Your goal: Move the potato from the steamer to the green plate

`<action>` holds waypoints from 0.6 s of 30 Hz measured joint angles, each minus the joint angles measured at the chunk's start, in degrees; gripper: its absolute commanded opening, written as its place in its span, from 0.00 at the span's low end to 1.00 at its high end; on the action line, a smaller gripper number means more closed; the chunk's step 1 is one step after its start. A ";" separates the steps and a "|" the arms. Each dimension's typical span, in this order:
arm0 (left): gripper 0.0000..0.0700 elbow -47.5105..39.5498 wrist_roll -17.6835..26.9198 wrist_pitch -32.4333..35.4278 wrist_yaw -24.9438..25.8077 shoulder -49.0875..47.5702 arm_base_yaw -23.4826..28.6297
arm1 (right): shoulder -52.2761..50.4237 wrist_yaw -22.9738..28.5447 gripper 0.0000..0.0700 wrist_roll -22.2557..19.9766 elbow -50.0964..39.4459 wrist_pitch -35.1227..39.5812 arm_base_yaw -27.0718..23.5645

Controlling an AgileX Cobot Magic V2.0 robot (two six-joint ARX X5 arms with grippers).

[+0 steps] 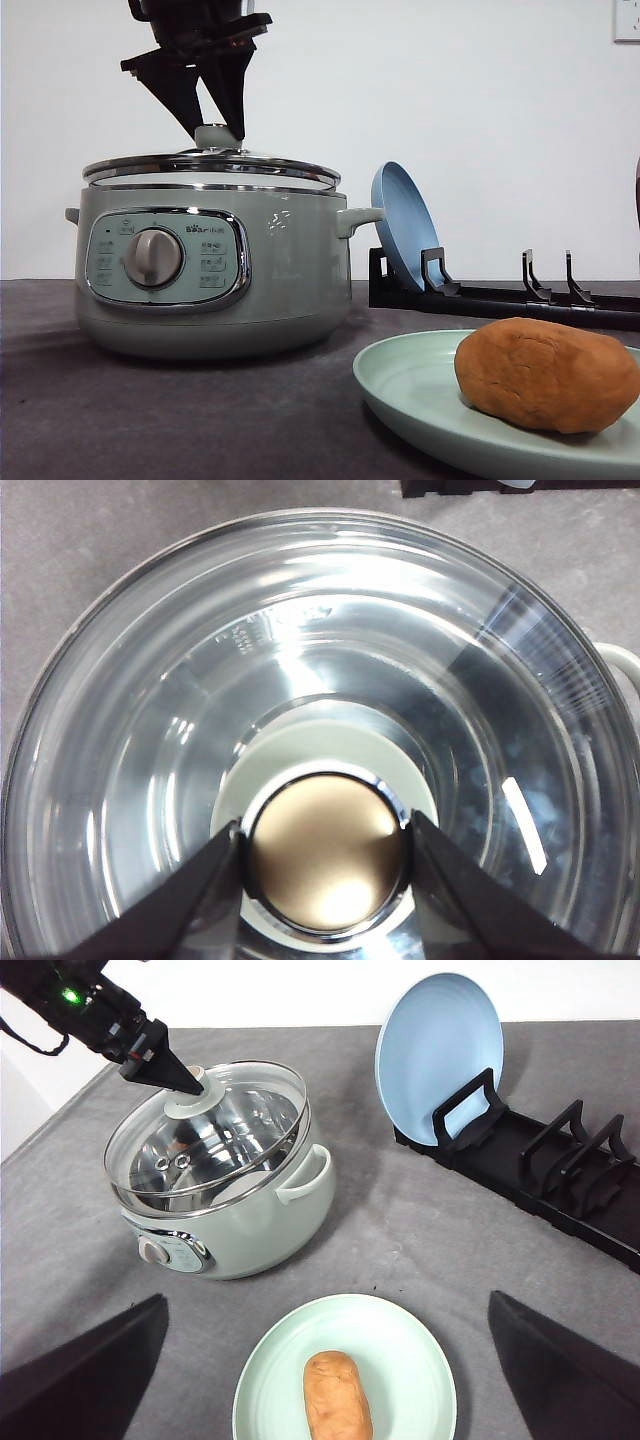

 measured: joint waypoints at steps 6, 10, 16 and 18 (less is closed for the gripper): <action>0.00 0.12 0.14 -0.88 -0.11 0.00 -0.20 | 0.00 -0.01 0.93 0.00 0.00 0.00 0.00; 0.00 0.19 0.16 -1.35 -0.37 0.02 -0.59 | 0.00 0.00 0.93 0.00 0.00 0.00 0.00; 0.00 0.22 0.36 -2.05 -1.18 0.00 -1.31 | 0.00 -0.02 0.93 0.00 0.00 0.04 0.00; 0.00 0.22 0.24 -2.32 -0.81 0.00 -1.61 | 0.00 0.00 0.93 0.00 0.00 0.20 0.00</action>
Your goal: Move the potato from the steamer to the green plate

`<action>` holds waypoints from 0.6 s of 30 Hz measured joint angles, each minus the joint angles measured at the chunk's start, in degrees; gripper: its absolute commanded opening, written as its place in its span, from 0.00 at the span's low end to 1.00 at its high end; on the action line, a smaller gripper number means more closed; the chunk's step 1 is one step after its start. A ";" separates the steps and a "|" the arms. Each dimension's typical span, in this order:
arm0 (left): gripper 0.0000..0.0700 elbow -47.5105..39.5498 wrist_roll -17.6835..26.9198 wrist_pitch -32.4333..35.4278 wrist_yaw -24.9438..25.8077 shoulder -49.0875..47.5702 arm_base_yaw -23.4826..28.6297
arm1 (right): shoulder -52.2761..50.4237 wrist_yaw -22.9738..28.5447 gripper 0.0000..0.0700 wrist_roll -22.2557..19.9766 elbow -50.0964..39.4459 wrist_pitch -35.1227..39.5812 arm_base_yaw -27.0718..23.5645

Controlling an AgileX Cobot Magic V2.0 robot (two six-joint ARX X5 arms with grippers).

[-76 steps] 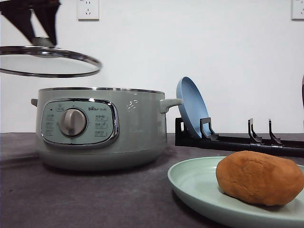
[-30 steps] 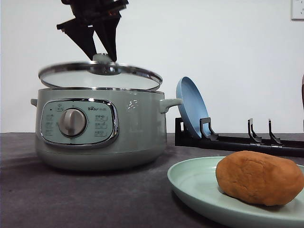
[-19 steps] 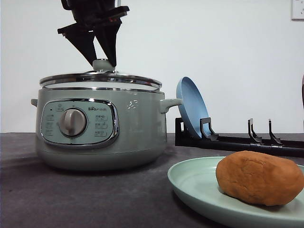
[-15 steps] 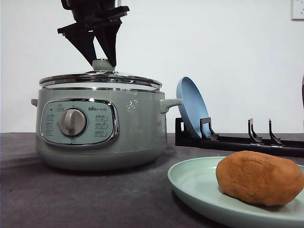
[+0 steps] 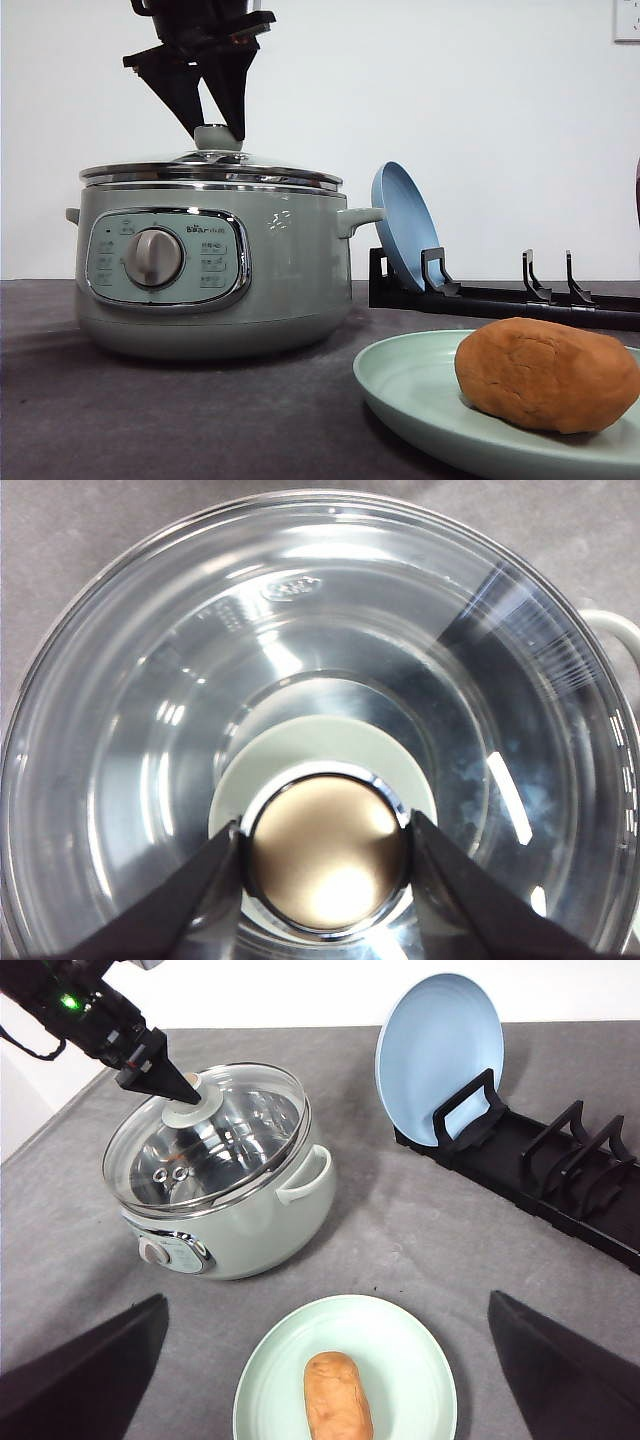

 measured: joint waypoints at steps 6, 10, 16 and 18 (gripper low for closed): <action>0.00 -0.02 -0.53 -1.04 1.24 0.08 -0.99 | 0.00 0.00 0.93 0.00 0.00 0.17 0.00; 0.00 -0.02 -0.53 -0.95 -0.36 0.08 -1.13 | 0.00 -0.02 0.93 0.00 0.00 0.17 0.00; 0.00 -0.02 -0.53 -0.56 -2.23 0.08 -1.24 | 0.00 -0.02 0.93 0.00 0.00 0.17 0.00; 0.00 0.00 -0.51 -0.49 -2.29 0.08 -1.24 | 0.00 -0.02 0.93 0.00 0.00 0.17 0.00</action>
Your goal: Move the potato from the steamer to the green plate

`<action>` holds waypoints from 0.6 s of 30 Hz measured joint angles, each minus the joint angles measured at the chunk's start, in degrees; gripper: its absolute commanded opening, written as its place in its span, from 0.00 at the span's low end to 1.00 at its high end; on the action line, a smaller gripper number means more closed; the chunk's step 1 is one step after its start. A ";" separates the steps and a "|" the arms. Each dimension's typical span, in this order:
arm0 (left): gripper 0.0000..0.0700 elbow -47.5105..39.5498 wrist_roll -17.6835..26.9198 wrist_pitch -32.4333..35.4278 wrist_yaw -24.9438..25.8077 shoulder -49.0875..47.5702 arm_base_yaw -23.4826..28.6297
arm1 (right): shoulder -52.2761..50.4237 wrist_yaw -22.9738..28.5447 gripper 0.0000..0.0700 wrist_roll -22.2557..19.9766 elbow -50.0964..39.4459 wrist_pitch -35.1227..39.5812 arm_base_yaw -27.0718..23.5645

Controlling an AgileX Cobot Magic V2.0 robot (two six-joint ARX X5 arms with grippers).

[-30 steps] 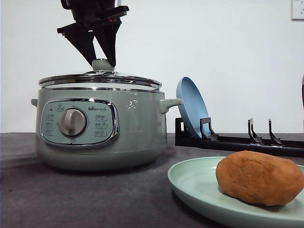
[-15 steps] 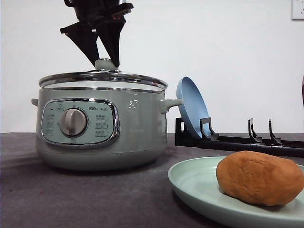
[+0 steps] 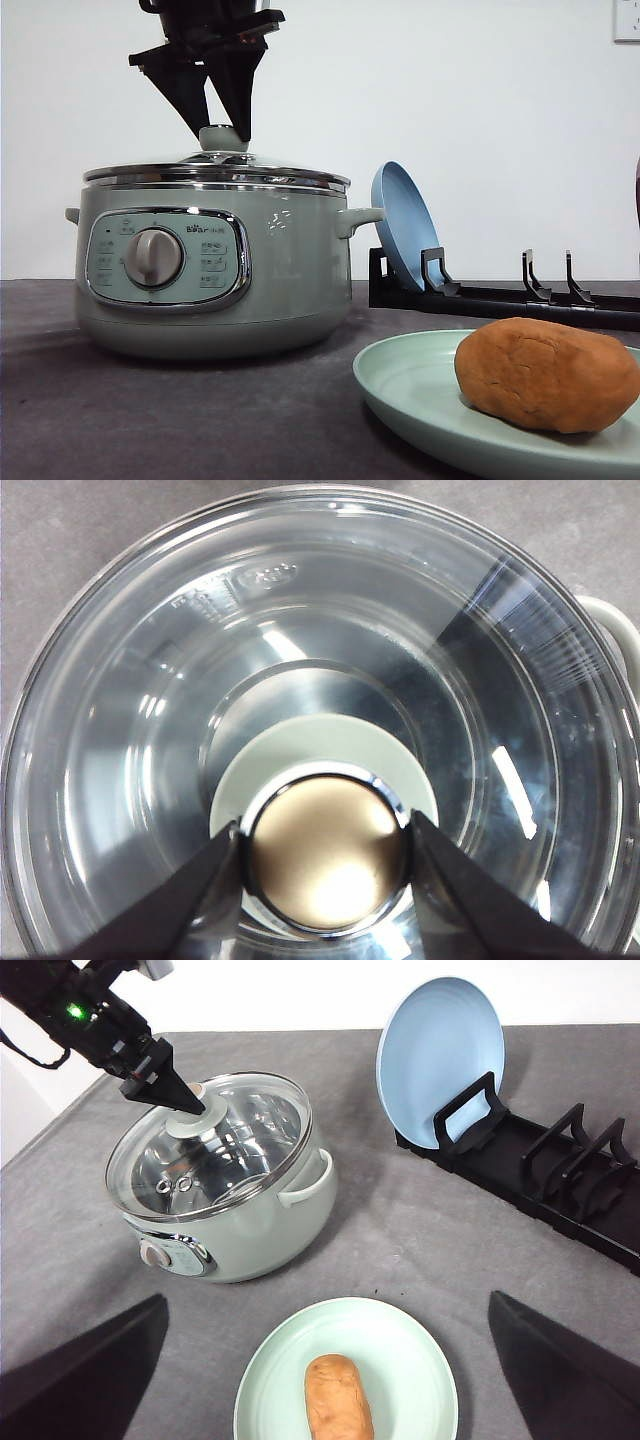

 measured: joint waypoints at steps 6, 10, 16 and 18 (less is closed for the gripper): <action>0.00 -0.02 0.19 0.98 -0.09 0.00 0.00 | 0.00 0.00 0.93 0.00 0.00 0.00 0.00; 0.00 -0.02 0.19 1.06 -0.09 0.00 0.00 | 0.00 0.00 0.93 0.00 0.00 0.00 0.00; 0.00 -0.02 0.19 0.97 -0.11 0.00 0.00 | 0.00 0.00 0.93 0.00 0.00 0.00 0.00; 0.00 -0.02 0.19 0.95 -0.11 0.00 0.00 | 0.00 0.00 0.93 0.00 0.00 0.00 0.00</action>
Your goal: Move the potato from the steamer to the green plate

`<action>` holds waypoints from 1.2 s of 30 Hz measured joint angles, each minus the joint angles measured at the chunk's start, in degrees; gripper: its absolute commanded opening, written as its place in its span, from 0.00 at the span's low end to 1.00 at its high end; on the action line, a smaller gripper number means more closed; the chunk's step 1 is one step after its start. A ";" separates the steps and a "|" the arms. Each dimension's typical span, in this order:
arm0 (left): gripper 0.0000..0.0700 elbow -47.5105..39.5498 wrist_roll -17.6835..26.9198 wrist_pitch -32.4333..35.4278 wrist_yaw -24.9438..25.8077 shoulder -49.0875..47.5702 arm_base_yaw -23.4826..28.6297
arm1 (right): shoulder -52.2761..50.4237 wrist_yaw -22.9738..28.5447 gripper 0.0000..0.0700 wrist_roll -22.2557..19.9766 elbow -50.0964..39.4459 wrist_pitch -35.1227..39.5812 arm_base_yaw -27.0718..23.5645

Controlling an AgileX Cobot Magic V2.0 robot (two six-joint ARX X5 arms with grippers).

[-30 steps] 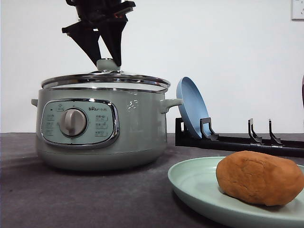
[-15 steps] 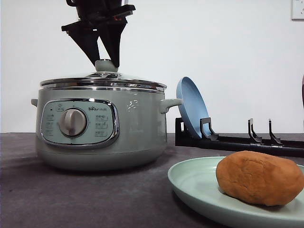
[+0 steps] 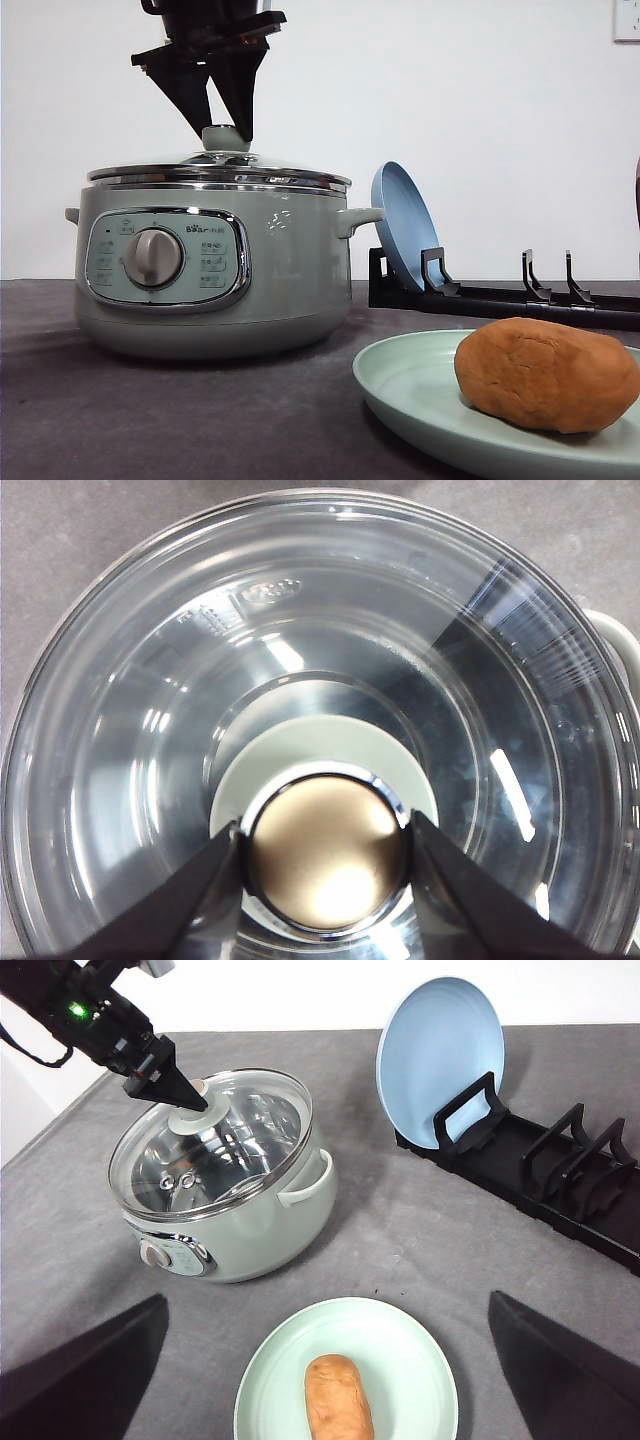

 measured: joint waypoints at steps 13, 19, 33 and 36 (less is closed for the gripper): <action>0.00 0.00 0.02 0.04 -0.11 0.02 0.57 | 0.00 0.00 0.93 0.00 0.00 0.00 0.00; 0.00 0.00 0.04 0.04 -0.04 0.02 0.77 | 0.00 0.00 0.93 0.00 0.00 0.00 0.00; 0.00 0.00 0.20 -0.03 -0.07 0.90 0.54 | 0.00 -0.50 0.93 0.00 0.00 0.00 0.02; 0.00 0.00 0.24 -0.26 -0.09 0.92 0.47 | 0.00 -0.50 0.93 0.00 0.00 0.00 0.02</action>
